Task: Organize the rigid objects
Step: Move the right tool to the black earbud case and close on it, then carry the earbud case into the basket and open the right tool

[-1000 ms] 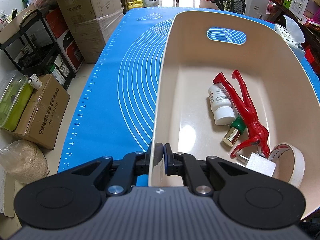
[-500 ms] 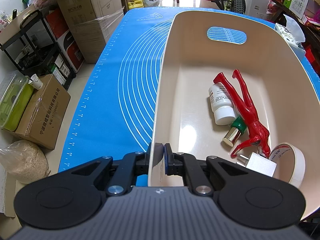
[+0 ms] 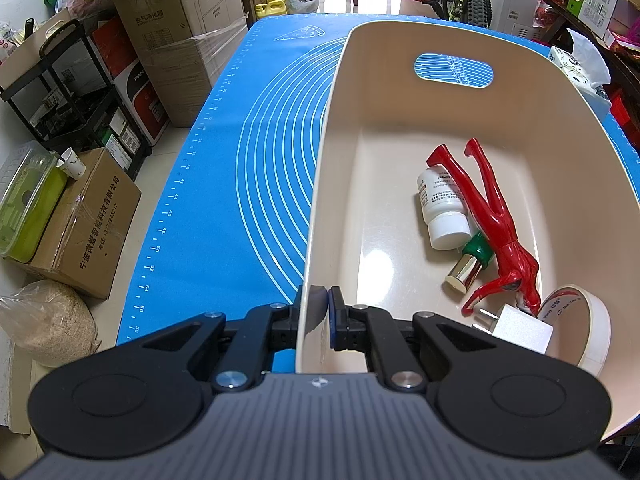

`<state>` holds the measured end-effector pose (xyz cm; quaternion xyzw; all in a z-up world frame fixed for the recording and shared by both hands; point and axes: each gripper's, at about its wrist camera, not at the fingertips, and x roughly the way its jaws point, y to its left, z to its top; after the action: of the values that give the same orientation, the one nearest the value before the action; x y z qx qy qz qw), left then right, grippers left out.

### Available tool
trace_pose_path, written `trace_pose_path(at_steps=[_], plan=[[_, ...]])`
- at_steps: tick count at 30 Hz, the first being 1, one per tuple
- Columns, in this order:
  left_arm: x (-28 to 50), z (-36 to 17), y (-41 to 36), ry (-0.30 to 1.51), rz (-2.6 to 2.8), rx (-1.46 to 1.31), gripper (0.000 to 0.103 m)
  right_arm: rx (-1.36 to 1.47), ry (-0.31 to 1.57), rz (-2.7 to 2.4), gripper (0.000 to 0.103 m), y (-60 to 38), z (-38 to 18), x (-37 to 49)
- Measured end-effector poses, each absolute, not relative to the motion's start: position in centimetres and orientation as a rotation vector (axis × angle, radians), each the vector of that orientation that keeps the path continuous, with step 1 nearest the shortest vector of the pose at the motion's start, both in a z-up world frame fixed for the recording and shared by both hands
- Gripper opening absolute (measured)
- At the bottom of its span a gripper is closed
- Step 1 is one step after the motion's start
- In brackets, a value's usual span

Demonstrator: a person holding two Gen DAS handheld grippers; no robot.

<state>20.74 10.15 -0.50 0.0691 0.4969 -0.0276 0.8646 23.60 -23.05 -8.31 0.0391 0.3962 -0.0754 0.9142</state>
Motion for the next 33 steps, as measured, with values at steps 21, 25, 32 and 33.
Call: trace_pose_path(at_steps=[21,25,32,33], plan=[[20.7,-0.5,10.2,1.043,-0.056,0.147,0.011,0.087,0.659,-0.207,0.058,-21.9,-2.4,22.0],[20.7,-0.5,10.2,1.043,-0.057,0.146,0.011,0.089,0.576,-0.170,0.058,-20.1,0.4,21.0],[20.7,-0.5,10.3,1.043,-0.057,0.148,0.011,0.076,0.477,-0.064,0.058,-16.4,3.6,19.6],[20.7,-0.5,10.3,1.043,-0.057,0.148,0.011,0.073,0.471,-0.048,0.058,-15.9,3.8,19.7]])
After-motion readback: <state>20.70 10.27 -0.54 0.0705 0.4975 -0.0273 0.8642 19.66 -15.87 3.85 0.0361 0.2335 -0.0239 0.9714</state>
